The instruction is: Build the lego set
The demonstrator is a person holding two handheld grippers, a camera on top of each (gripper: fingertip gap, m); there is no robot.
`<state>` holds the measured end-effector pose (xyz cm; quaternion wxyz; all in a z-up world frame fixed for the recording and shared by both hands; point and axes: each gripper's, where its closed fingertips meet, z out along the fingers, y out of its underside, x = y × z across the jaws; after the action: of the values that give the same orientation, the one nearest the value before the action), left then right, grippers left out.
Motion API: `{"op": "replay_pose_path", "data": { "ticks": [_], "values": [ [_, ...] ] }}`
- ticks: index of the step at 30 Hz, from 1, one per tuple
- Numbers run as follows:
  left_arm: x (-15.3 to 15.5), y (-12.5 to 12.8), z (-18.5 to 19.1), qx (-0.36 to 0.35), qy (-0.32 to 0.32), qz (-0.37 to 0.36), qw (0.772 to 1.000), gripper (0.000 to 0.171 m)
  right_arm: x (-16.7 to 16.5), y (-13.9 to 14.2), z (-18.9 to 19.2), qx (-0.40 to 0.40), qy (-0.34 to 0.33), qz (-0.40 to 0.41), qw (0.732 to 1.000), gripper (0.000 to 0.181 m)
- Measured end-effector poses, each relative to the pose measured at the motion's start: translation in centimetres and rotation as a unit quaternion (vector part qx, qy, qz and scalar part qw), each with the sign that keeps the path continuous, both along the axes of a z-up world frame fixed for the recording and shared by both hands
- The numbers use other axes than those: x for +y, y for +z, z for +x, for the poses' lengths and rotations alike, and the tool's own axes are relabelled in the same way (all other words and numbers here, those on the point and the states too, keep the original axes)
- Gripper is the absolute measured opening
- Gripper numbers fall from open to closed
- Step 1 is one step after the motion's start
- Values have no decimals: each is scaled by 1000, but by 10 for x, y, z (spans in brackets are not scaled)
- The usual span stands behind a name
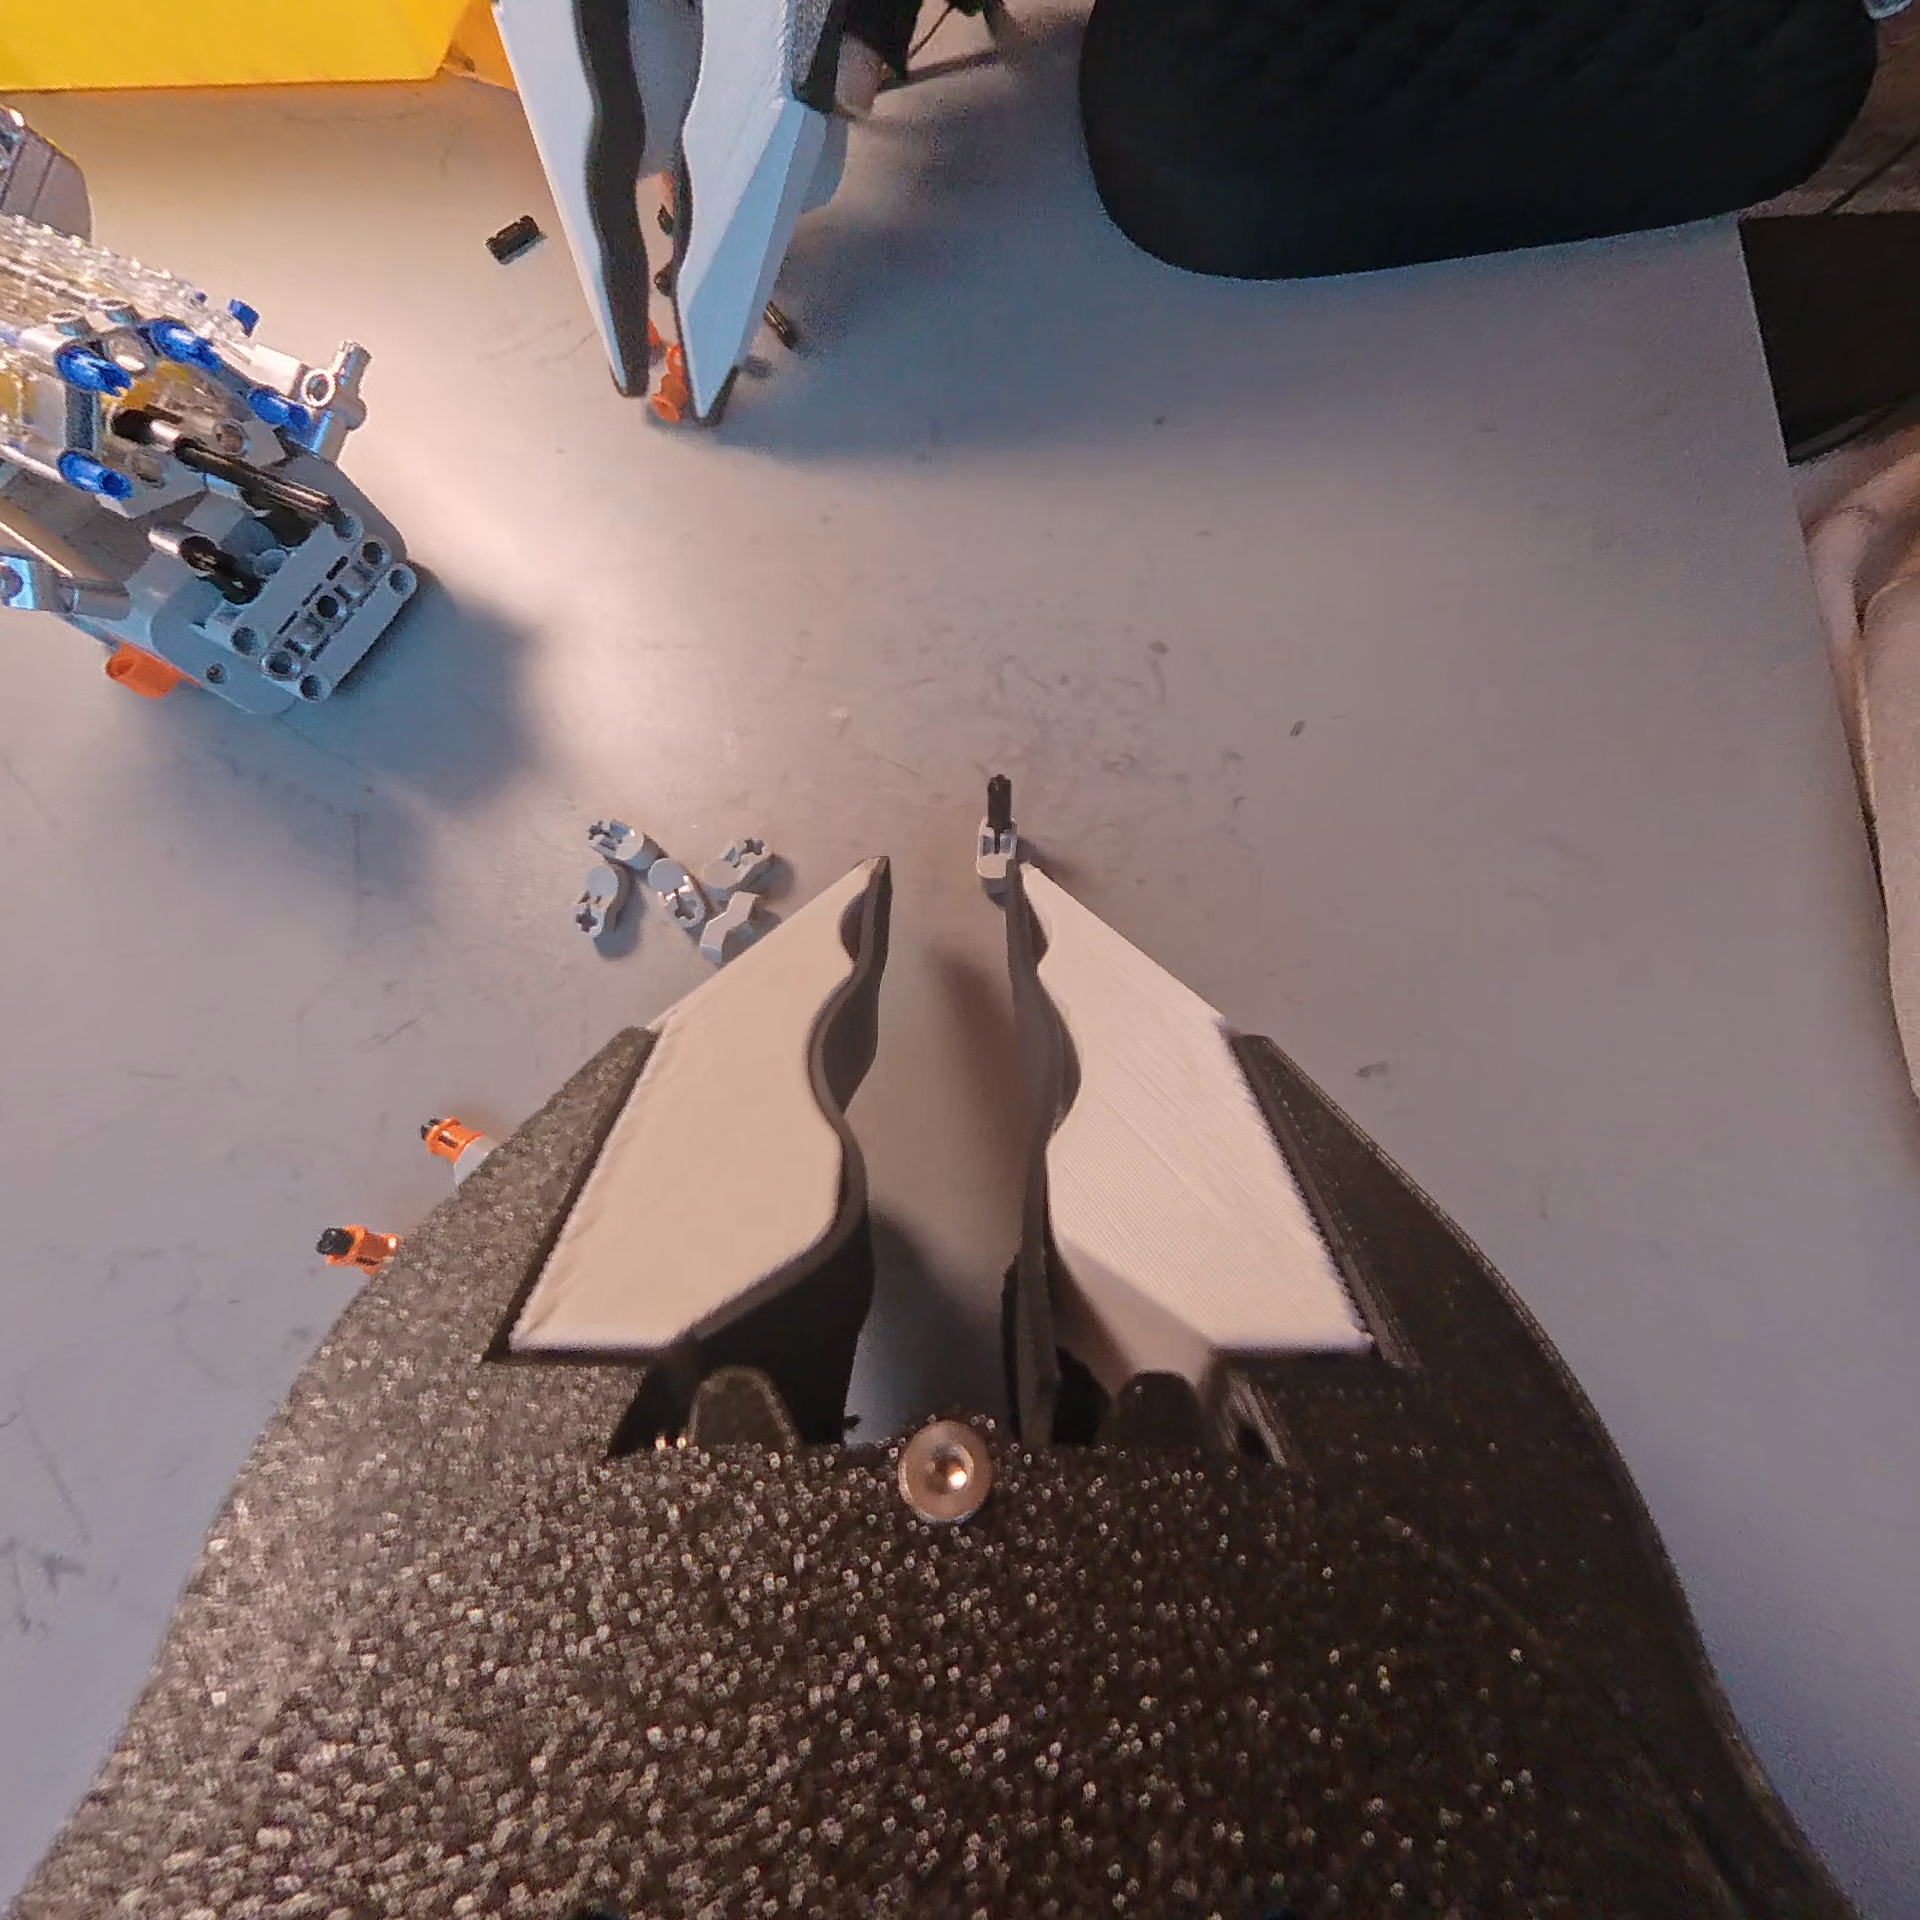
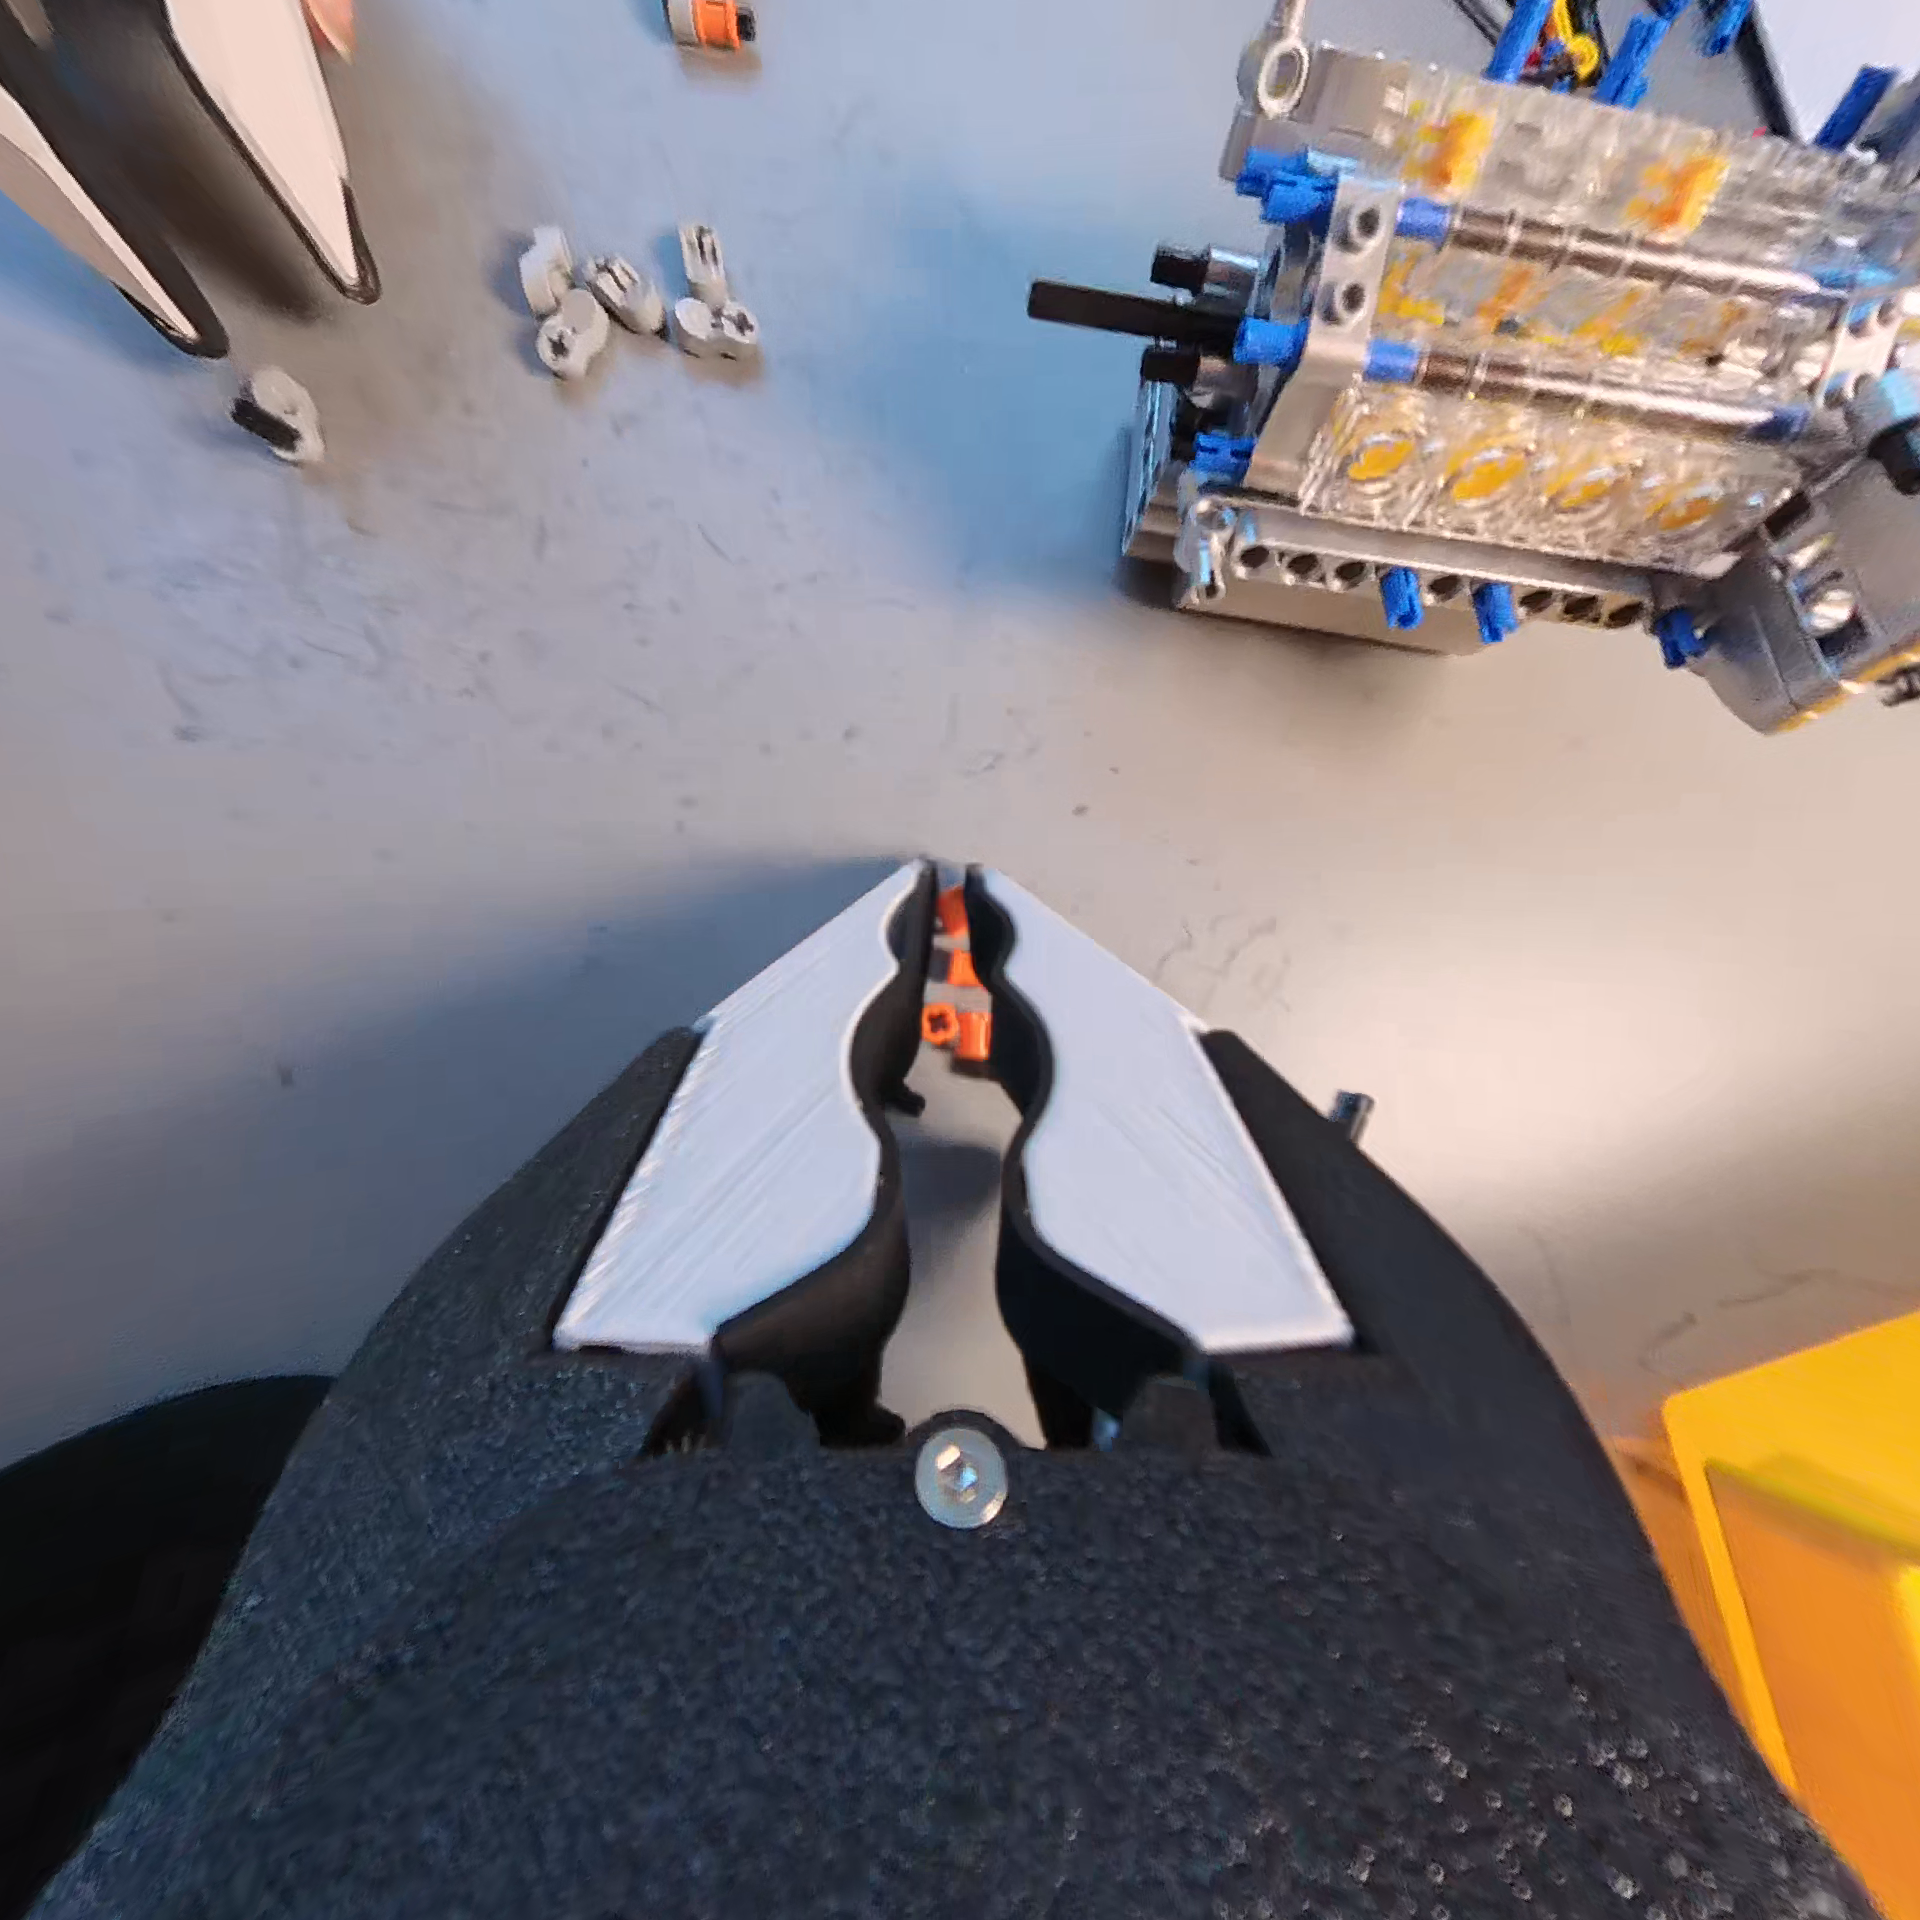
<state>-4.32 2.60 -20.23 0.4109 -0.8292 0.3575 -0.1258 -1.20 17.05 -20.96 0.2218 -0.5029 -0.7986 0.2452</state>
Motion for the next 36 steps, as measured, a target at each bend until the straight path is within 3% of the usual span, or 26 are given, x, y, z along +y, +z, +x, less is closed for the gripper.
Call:
{"op": "replay_pose_path", "data": {
  "ticks": [4,6,9,15,20,27,36],
  "values": [
    [1,6,-2,-13,7,14,1000,20,-13,5,-2,20,32,21,999,0],
    [3,11,-4,-26,16,23,999,20,-31,24,-11,75,52,-5,996,0],
    [6,17,-8,-47,27,28,998,20,-31,50,-17,124,39,8,991,0],
    [5,16,-7,-32,26,37,998,20,-49,82,4,149,65,-54,985,7],
    [4,12,-5,-8,20,43,999,20,-104,67,61,67,144,-62,985,14],
    [3,6,-2,17,14,41,999,20,-152,33,131,-38,146,-97,984,18],
    [3,-4,1,40,6,27,999,20,-145,37,146,23,46,-101,994,18]
  ]
}}
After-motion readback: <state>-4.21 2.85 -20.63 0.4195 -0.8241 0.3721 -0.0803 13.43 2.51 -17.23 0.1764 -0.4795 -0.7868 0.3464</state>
